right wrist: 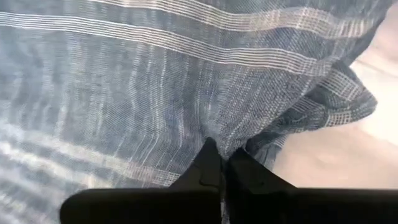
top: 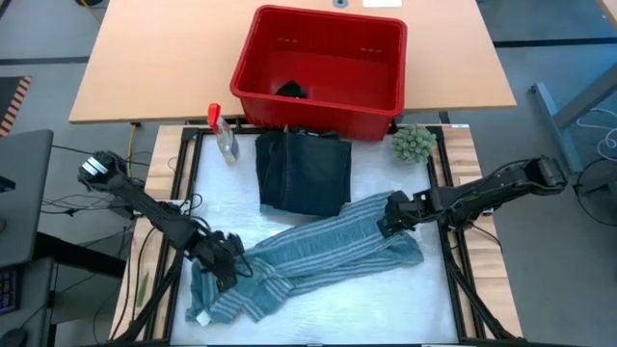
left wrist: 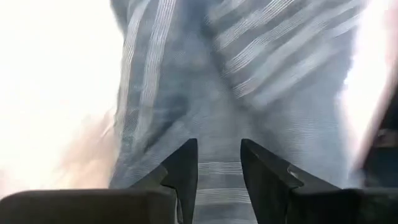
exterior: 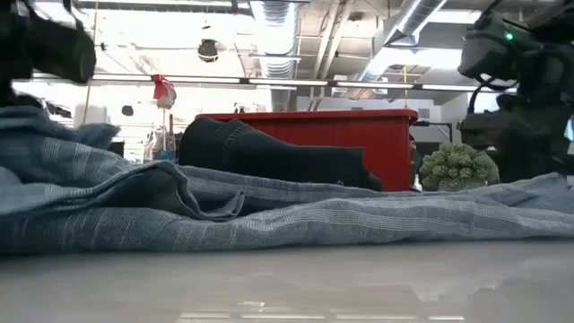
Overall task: Fold Laundry from Bin
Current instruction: Fold the blue long sleeve on the table
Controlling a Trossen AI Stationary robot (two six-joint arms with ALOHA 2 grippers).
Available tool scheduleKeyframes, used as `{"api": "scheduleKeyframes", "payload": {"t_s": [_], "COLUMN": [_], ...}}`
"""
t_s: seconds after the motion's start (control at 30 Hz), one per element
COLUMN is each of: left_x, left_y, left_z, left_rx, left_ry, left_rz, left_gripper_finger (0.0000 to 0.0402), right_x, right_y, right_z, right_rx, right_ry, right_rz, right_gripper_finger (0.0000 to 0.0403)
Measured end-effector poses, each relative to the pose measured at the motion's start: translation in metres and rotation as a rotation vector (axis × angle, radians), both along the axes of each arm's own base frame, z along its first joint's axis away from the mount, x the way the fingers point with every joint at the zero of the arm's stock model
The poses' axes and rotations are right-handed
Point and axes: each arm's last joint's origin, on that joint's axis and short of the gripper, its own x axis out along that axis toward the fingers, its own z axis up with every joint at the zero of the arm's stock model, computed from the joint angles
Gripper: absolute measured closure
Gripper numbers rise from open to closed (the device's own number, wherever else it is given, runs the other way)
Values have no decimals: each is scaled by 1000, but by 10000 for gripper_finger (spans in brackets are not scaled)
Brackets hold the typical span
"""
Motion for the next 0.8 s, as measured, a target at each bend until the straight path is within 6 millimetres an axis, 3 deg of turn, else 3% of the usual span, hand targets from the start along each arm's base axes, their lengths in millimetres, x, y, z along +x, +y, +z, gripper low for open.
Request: {"api": "scheduleKeyframes", "payload": {"t_s": [0.13, 0.27, 0.43, 0.57, 0.8], "left_x": [-10, -12, 17, 49, 81], "left_y": [9, 17, 15, 14, 14], "left_z": [26, 40, 45, 23, -51], "left_rx": [-44, 20, 156, 157, 113], "left_ry": [-135, -292, -540, -516, -241], "left_rz": [18, 98, 146, 92, -30], "left_gripper_finger": [292, 292, 292, 292, 292], "right_x": [1, 2, 11, 23, 52], "right_y": [-2, -3, -2, 0, 13], "right_z": [26, 60, 103, 131, 167], "right_rx": [-9, -25, -36, -36, -37], "right_ry": [78, 153, 83, -10, -86], "right_rz": [62, 133, 156, 151, 198], "right_gripper_finger": [376, 380, 380, 380, 380]}}
